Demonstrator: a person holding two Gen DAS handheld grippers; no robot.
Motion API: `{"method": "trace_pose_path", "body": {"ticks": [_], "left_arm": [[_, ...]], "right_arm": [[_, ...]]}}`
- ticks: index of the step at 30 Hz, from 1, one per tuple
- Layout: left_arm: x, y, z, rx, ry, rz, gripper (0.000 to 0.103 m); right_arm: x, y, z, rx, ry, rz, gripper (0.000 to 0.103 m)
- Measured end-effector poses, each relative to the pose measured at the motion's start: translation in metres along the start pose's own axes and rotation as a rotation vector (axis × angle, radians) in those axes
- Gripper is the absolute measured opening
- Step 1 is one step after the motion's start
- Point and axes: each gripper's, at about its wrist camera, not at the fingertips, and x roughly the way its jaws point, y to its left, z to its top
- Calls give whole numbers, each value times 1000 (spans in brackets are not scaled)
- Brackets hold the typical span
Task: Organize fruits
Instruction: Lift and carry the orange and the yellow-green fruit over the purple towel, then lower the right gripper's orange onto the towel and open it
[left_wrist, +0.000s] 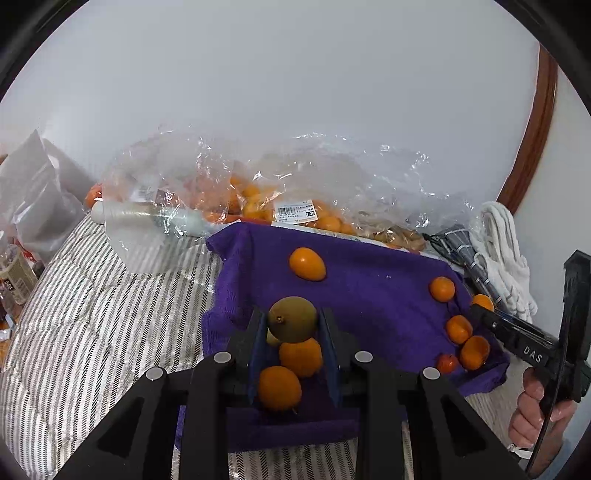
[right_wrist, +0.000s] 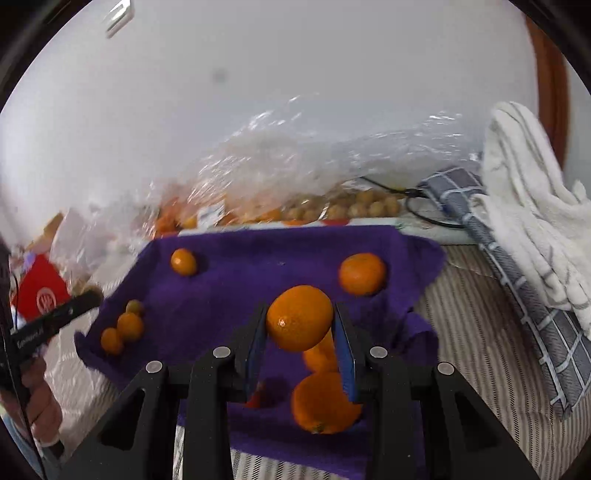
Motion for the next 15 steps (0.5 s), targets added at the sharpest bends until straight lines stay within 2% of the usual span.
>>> {"method": "trace_pose_path", "body": {"ticks": [15], "left_arm": [[5, -1, -1, 6, 26, -7, 27]], "right_arm": [[24, 37, -17, -130, 80, -4, 35]]}}
